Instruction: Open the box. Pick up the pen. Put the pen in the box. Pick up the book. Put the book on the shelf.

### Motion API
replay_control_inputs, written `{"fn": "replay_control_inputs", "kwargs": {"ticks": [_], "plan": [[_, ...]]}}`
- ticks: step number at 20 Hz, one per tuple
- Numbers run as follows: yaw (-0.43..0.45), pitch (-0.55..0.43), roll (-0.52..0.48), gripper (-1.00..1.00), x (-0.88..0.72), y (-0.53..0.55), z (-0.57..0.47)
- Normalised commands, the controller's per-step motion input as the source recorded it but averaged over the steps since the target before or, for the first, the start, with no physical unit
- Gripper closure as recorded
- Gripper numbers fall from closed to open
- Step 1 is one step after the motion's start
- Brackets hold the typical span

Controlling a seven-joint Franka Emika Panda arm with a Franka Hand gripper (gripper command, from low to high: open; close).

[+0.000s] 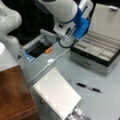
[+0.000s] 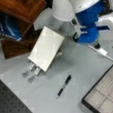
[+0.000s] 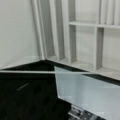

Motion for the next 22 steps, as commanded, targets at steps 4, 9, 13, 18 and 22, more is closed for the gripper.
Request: {"fn": "replay_control_inputs", "kwargs": {"ticks": [4,9,13,18,22], "plan": [[0.379,0.276,-0.485,-1.00,0.38,-0.25,0.10],[0.382,0.205,-0.436,-1.00,0.28,-0.08,0.05],[0.391,0.151,-0.417,-1.00,0.27,-0.01,0.02],[0.461,0.120,-0.349,-1.00,0.42,-0.16,-0.05],[0.531,0.102,-0.340,-1.00,0.52,-0.17,-0.03]]}}
